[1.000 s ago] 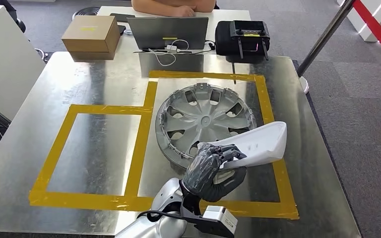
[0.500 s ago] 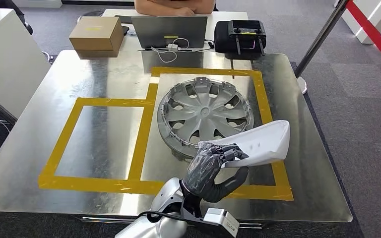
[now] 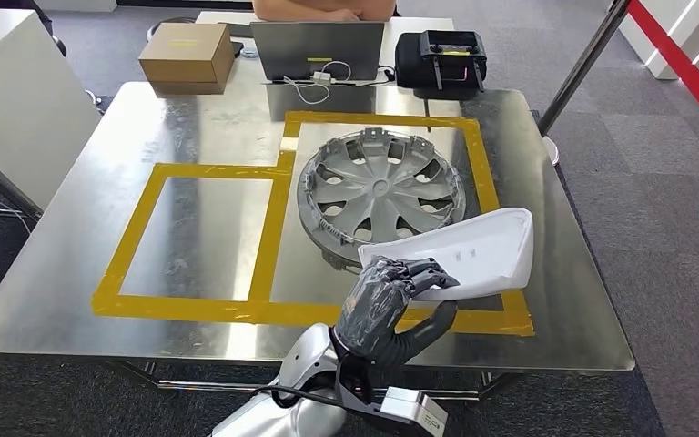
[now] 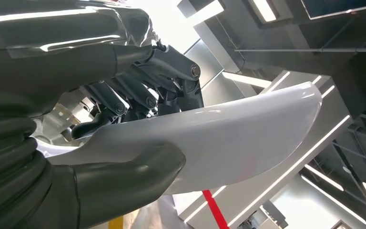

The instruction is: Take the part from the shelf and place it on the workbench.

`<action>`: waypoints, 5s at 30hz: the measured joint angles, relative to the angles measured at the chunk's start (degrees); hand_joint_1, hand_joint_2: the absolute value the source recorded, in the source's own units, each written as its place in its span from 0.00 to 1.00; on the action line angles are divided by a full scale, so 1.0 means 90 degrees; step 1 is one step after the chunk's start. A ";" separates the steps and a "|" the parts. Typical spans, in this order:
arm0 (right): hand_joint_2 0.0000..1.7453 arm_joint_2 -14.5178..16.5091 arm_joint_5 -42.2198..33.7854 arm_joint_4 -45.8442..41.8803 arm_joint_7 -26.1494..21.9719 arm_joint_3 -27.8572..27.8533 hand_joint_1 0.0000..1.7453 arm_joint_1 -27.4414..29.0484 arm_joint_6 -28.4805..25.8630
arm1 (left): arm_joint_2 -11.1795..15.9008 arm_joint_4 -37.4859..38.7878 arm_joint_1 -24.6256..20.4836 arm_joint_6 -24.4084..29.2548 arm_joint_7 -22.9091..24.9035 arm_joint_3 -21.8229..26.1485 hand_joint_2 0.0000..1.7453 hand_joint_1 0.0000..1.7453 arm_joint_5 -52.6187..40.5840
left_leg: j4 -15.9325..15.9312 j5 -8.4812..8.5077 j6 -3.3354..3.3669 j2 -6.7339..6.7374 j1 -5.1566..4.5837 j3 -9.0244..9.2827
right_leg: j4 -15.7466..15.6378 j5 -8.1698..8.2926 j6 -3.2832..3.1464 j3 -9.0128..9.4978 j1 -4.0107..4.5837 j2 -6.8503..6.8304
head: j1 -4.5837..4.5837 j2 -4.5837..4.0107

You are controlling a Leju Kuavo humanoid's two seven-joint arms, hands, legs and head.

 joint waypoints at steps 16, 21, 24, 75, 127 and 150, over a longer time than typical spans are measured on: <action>0.00 0.0104 0.0041 -0.0007 -0.0011 -0.0012 0.00 -0.0071 0.0036 | -0.0202 0.0815 -0.0768 0.1106 0.0179 0.0234 1.00 1.00 -0.1816 | -0.0139 -0.0307 -0.0001 -0.0013 -0.0059 0.0377 | -0.0047 0.0478 -0.0183 -0.0460 0.0082 -0.0037 | -0.0039 0.0000; 0.00 0.0163 0.0074 -0.0007 -0.0010 -0.0035 0.00 -0.0136 0.0098 | -0.0322 0.1514 -0.1327 0.1127 0.0134 0.0991 1.00 1.00 -0.3138 | -0.0169 -0.0168 0.0006 -0.0006 -0.0086 0.0286 | -0.0102 0.0559 -0.0235 -0.0512 0.0055 -0.0044 | -0.0030 0.0000; 0.00 0.0178 0.0075 -0.0007 -0.0009 -0.0044 0.00 -0.0138 0.0109 | -0.0381 0.1715 -0.1530 0.1128 0.0117 0.1505 1.00 1.00 -0.3620 | -0.0156 -0.0119 0.0048 0.0000 -0.0091 0.0236 | -0.0156 0.0675 -0.0151 -0.0531 0.0050 -0.0042 | -0.0028 0.0000; 0.00 0.0332 0.0069 -0.0007 -0.0029 -0.0206 0.00 -0.0150 0.0175 | 0.0404 0.3616 -0.3380 0.1130 0.2147 0.1196 1.00 1.00 -0.4819 | -0.0138 -0.0059 0.0035 -0.0004 -0.0076 0.0132 | -0.0167 0.0748 -0.0108 -0.0623 0.0069 -0.0039 | -0.0032 0.0000; 0.00 0.0332 0.0068 -0.0007 -0.0029 -0.0209 0.00 -0.0150 0.0175 | 0.0404 0.3660 -0.3386 0.1130 0.2147 0.1194 1.00 1.00 -0.4819 | -0.0138 -0.0058 0.0035 -0.0004 -0.0076 0.0132 | -0.0167 0.0748 -0.0108 -0.0624 0.0069 -0.0039 | -0.0031 0.0000; 0.00 0.0332 0.0068 -0.0007 -0.0029 -0.0209 0.00 -0.0150 0.0175 | 0.0404 0.3660 -0.3386 0.1135 0.2147 0.1194 1.00 1.00 -0.4819 | -0.0138 -0.0058 0.0035 -0.0004 -0.0076 0.0131 | -0.0167 0.0748 -0.0108 -0.0624 0.0069 -0.0039 | -0.0031 0.0000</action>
